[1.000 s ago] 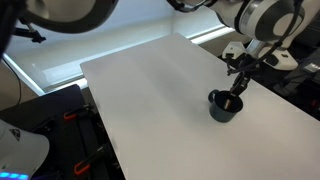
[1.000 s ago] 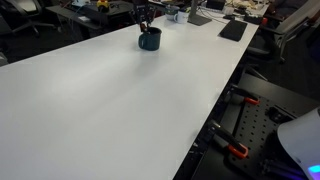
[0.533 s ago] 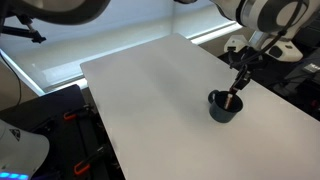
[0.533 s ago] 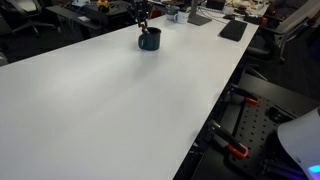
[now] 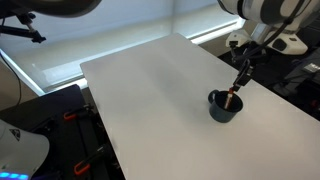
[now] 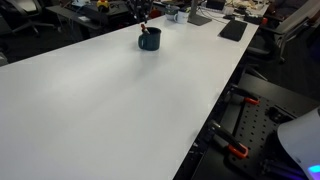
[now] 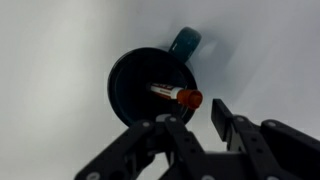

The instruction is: Remove the marker from the mug

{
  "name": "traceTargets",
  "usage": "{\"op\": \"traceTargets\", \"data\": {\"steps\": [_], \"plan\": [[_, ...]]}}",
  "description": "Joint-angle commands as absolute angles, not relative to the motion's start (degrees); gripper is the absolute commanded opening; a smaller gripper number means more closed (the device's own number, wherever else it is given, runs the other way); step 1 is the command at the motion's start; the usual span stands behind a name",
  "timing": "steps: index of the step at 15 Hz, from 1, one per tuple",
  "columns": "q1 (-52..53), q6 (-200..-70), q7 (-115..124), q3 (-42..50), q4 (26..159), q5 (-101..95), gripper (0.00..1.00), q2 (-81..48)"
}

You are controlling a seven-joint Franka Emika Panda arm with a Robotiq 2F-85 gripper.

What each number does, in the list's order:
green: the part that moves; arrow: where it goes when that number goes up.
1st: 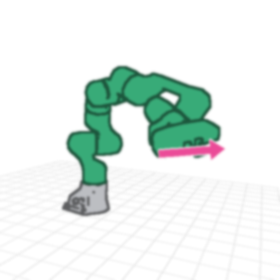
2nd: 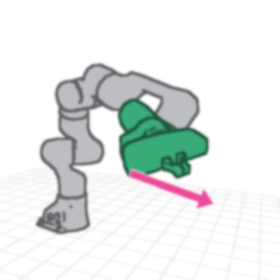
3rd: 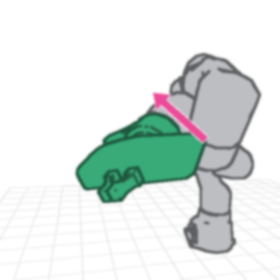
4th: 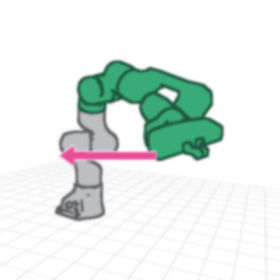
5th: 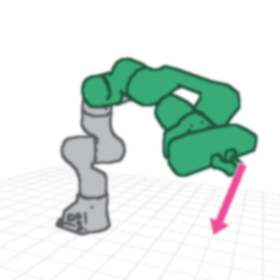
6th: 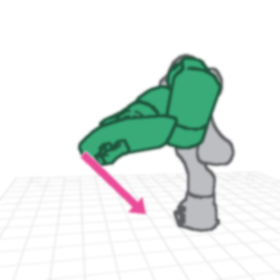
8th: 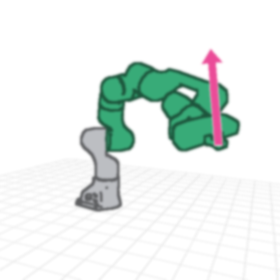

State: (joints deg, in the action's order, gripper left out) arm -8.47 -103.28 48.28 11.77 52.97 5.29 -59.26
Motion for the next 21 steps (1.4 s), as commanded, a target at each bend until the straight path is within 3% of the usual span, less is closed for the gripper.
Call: {"op": "traceTargets", "data": {"steps": [1,2,3,6,16,17,21], "plan": [[-8.48,-102.78,47.82,11.77,53.01,5.29,0.42,-59.26],[-8.49,-102.49,47.46,11.77,53.06,5.29,0.48,-59.26],[-8.49,-102.37,47.39,11.77,53.08,5.29,0.8,-59.26],[-8.4,-102.54,47.42,11.91,53.28,5.06,1.0,-59.55],[-8.48,-102.6,47.99,12.02,52.92,5.11,1.0,-60.82],[-8.5,-102.61,47.99,12.0,52.92,5.14,0.84,-60.89],[-8.27,-103.93,48.35,12.29,53.27,4.86,0.49,-60.97]]}}
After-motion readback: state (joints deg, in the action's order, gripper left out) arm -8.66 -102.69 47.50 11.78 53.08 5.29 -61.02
